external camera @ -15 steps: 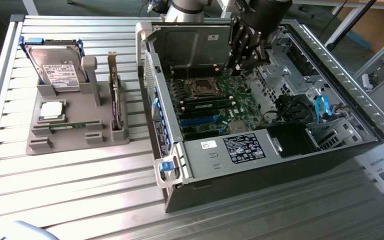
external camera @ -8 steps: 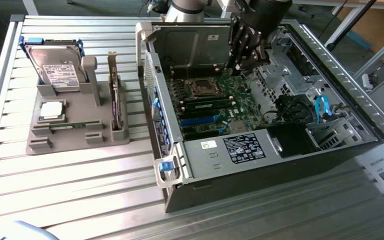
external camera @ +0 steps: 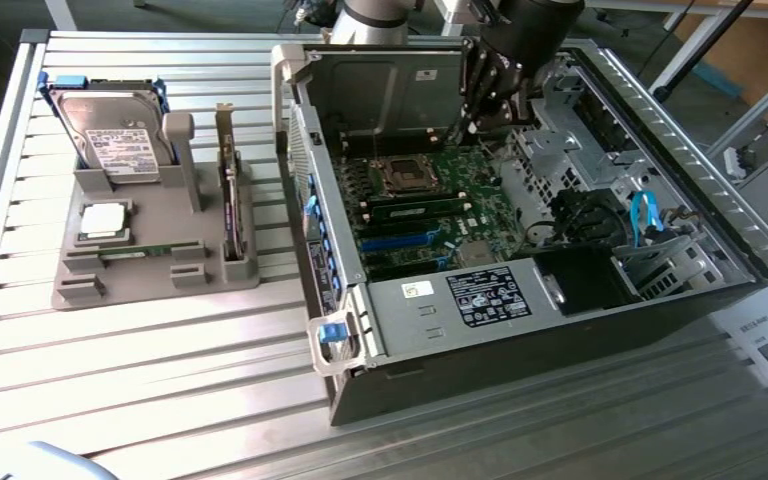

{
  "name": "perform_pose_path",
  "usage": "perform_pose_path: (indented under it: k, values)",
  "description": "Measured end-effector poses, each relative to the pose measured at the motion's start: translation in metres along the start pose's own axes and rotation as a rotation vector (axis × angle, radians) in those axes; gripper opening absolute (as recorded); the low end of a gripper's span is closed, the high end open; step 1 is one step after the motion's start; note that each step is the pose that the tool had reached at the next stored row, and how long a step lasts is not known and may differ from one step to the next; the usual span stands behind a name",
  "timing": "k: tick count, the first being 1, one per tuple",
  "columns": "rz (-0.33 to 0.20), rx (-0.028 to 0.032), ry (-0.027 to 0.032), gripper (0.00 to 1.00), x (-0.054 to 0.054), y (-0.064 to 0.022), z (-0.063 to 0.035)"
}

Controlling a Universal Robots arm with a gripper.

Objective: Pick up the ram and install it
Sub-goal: 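Press down the ram until it locks into place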

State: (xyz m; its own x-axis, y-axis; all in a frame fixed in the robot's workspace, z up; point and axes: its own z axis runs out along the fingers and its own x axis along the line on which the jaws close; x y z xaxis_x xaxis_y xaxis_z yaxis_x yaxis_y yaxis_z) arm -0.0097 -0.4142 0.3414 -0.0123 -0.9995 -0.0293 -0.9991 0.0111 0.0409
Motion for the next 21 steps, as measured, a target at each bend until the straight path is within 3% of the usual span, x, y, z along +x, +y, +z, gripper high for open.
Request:
perform_pose_path:
  k: [11,21]
  values:
    - [0.0,0.0,-0.0009,0.1,0.0,-0.0009,0.0]
    - [0.0,-0.0001,-0.0008,0.1,0.0,-0.01,-0.0004]
